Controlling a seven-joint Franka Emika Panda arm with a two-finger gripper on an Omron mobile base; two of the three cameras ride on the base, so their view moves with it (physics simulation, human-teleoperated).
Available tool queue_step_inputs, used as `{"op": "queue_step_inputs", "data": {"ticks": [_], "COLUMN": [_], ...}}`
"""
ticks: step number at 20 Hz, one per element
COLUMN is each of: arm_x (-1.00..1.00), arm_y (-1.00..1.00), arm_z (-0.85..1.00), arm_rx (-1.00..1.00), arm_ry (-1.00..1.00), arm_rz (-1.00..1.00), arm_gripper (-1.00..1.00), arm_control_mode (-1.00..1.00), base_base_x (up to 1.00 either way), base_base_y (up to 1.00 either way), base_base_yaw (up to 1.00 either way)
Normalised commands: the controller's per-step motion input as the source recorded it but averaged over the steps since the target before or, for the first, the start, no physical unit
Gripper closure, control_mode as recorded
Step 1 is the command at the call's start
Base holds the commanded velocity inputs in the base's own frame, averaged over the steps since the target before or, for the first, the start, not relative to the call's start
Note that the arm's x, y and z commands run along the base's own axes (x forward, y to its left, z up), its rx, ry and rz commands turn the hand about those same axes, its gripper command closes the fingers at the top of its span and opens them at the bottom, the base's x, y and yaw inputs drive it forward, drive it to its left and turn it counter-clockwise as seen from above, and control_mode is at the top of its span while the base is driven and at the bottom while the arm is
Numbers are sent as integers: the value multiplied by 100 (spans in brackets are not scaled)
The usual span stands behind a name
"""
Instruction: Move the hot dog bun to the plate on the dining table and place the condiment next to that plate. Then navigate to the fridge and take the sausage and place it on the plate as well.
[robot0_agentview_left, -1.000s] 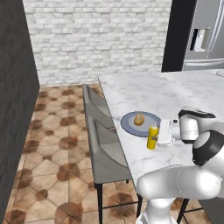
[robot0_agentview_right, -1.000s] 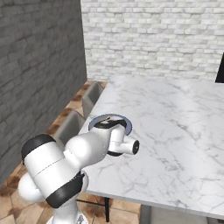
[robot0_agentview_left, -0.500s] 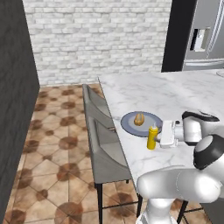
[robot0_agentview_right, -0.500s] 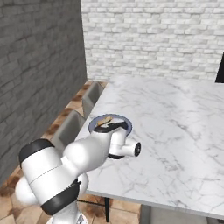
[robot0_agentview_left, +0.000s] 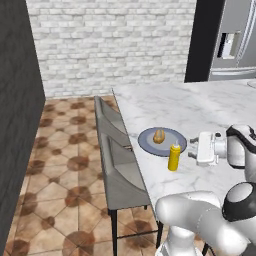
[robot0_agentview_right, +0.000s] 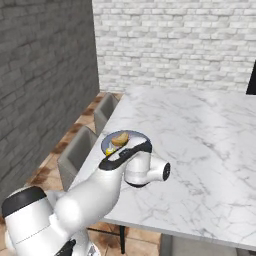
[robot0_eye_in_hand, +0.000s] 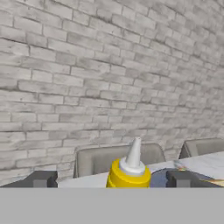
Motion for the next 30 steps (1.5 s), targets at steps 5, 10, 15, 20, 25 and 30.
{"op": "queue_step_inputs", "data": {"ticks": [5, 10, 15, 20, 25, 30], "arm_x": [-67, -69, -61, -30, -7, 0], "arm_y": [18, 53, 57, 63, 67, 18], "arm_z": [74, 60, 47, 38, 14, -12], "arm_rx": [0, -1, -1, -7, -14, -7], "arm_ry": [0, 1, 5, 11, 13, 13], "arm_rz": [-30, -43, -47, -50, -49, -7], "arm_gripper": [-100, -100, -100, -100, -100, -100], "arm_control_mode": [-100, -100, -100, -100, -100, -100], "base_base_x": [0, 0, 0, 0, 0, 0], "base_base_y": [0, 0, 0, 0, 0, 0], "base_base_yaw": [0, 0, 0, 0, 0, 0]}}
